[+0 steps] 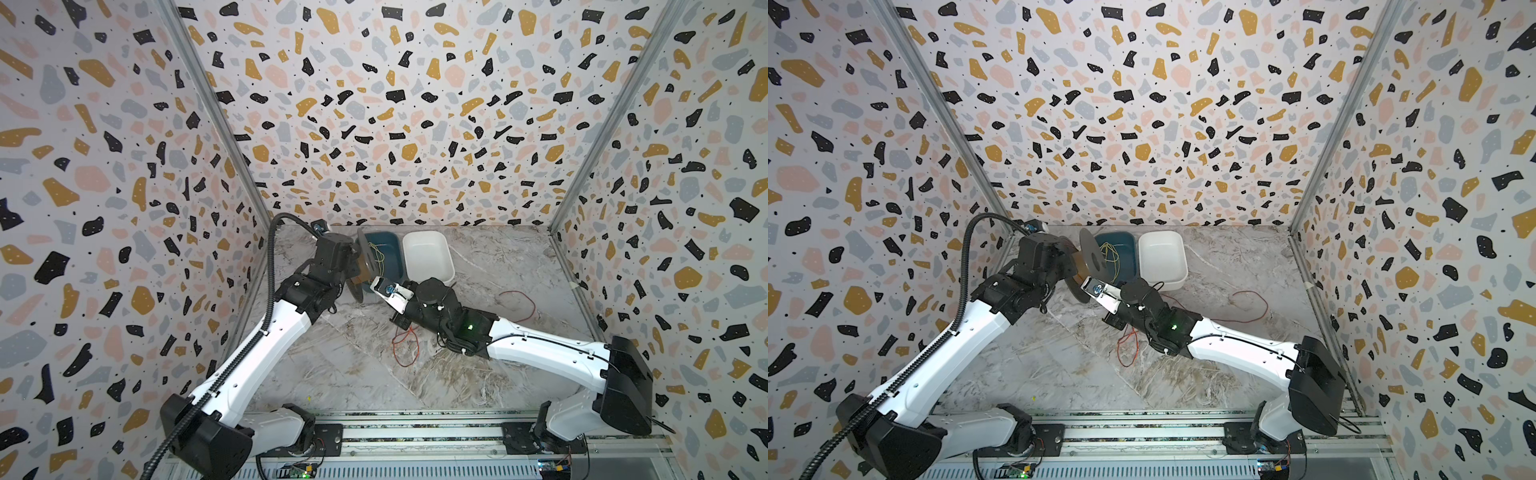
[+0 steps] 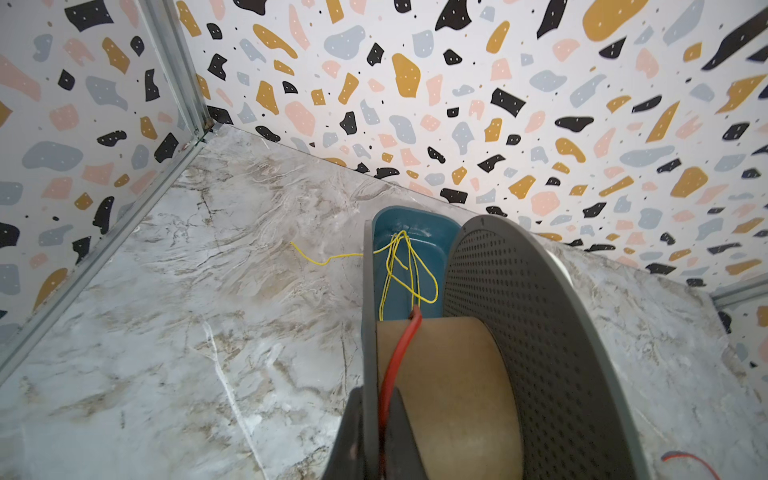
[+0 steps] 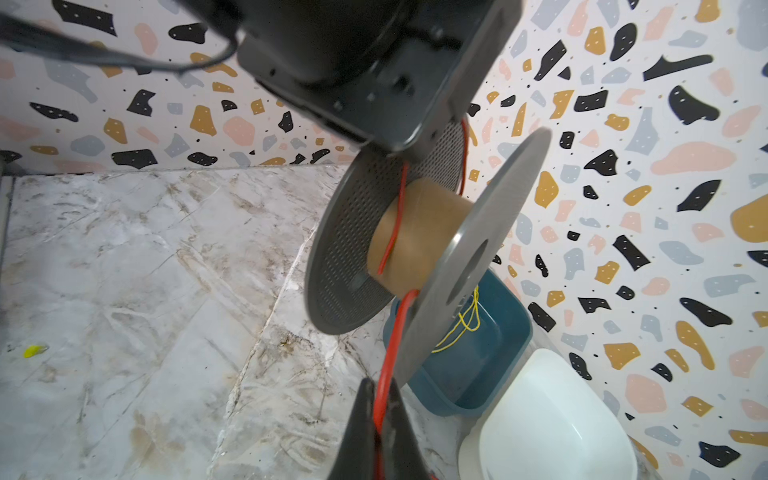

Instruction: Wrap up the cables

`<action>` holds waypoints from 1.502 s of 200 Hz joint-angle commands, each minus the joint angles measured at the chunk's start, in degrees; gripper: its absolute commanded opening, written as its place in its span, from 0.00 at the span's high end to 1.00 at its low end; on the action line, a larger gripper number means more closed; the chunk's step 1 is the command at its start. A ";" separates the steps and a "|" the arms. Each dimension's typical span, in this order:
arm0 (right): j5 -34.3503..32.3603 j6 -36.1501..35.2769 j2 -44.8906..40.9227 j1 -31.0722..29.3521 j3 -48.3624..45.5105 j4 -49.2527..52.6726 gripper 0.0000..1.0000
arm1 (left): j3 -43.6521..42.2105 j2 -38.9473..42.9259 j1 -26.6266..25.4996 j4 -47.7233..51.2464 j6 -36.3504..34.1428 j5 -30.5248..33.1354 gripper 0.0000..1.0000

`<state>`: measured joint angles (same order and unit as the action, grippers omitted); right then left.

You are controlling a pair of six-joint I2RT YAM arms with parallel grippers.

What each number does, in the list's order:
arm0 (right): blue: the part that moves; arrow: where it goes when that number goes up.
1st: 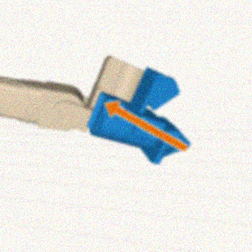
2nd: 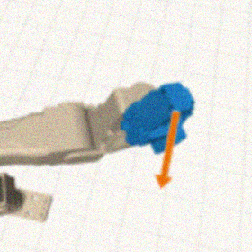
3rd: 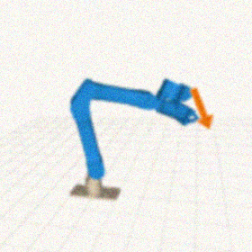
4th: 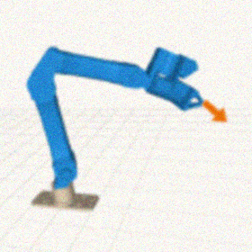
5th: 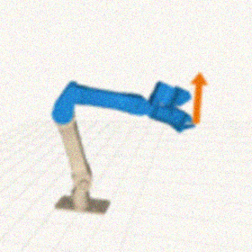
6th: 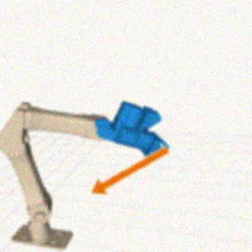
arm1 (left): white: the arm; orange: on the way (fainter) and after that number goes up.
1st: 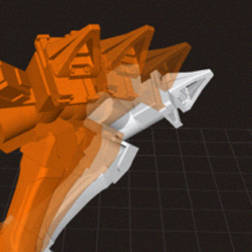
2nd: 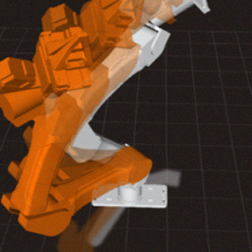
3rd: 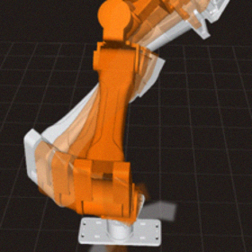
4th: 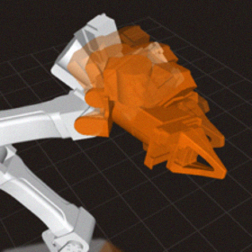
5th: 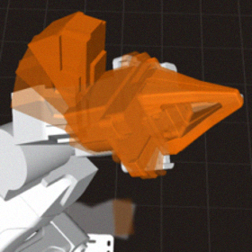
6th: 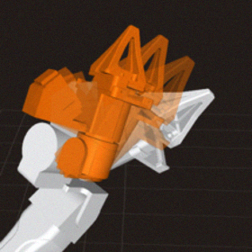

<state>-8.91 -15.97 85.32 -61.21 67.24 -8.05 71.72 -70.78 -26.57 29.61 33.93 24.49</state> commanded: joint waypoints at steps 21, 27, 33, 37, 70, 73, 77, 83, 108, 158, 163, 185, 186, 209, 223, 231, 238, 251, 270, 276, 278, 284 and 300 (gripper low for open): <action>-3.94 -0.59 0.32 1.43 6.20 2.05 1.00 | 3.47 0.59 -1.66 1.96 -5.46 -0.51 1.00; -4.73 -0.45 0.46 1.63 6.82 2.29 1.00 | 3.74 0.40 -1.97 2.60 -5.92 -0.81 1.00; -5.24 -0.31 0.82 1.86 7.45 2.56 1.00 | 4.01 0.18 -2.22 3.18 -6.19 -1.01 1.00; -5.61 -0.12 0.96 2.04 7.76 2.77 1.00 | 4.16 0.08 -2.46 3.45 -6.44 -1.26 1.00; -5.71 1.57 1.94 3.70 9.82 3.76 0.96 | 4.35 0.46 -4.08 5.04 -7.68 -1.51 1.00; -5.57 1.66 1.98 3.86 10.00 3.76 0.96 | 4.31 0.56 -4.22 5.15 -7.90 -1.48 1.00; -5.36 1.76 2.08 4.11 10.13 3.81 0.95 | 4.24 0.69 -4.34 5.32 -8.13 -1.48 1.00; -5.14 1.89 2.20 4.43 10.41 3.90 0.94 | 4.14 0.85 -4.50 5.50 -8.48 -1.61 1.00; -4.46 2.56 3.46 5.87 12.30 4.76 0.92 | 3.89 1.51 -5.05 6.24 -10.22 -2.29 1.00; -1.82 3.54 6.24 9.65 15.86 6.29 0.89 | 4.28 1.99 -5.60 8.16 -13.64 -5.96 1.00; -1.39 3.64 6.42 10.01 16.05 6.31 0.88 | 4.42 2.12 -5.60 8.39 -13.83 -6.19 1.00; -0.20 3.88 7.45 11.70 16.89 6.51 0.87 | 5.74 2.14 -5.72 10.13 -14.55 -6.35 1.00; -0.13 3.90 7.47 11.80 16.92 6.49 0.87 | 5.81 2.14 -5.75 10.21 -14.57 -6.37 1.00; 3.08 5.51 8.73 14.14 17.42 6.82 0.86 | 7.44 2.36 -5.74 11.75 -14.91 -7.03 1.00; 5.64 6.51 9.33 15.54 17.09 6.34 0.85 | 8.61 2.49 -5.69 12.47 -14.97 -8.50 1.00; 6.52 6.81 9.79 16.17 16.88 6.13 0.85 | 9.47 2.50 -5.70 12.98 -14.91 -9.38 1.00; 7.02 6.99 10.08 16.66 16.72 5.86 0.85 | 10.33 2.49 -5.69 13.71 -14.75 -10.00 1.00; 8.37 7.47 10.87 17.70 16.51 5.59 0.85 | 12.18 2.40 -5.69 14.91 -14.69 -11.36 1.00; 15.89 10.52 11.16 20.65 15.33 4.89 0.82 | 14.69 2.58 -5.74 16.49 -14.56 -12.90 1.00; 18.99 11.62 11.00 21.76 14.51 4.16 0.81 | 15.36 2.67 -5.70 16.98 -14.52 -13.37 1.00; 19.73 11.89 10.99 22.12 14.24 3.85 0.81 | 15.59 2.73 -5.71 17.15 -14.56 -13.63 1.00; 21.45 12.58 10.82 22.88 13.54 3.07 0.81 | 16.37 2.76 -5.77 17.72 -14.60 -14.07 1.00; 24.41 13.06 10.95 24.03 12.12 1.76 0.81 | 18.10 2.93 -5.69 18.94 -14.61 -15.30 1.00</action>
<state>7.64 -6.46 96.66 -39.40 80.88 -3.51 85.45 -70.46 -32.23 48.95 19.55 11.62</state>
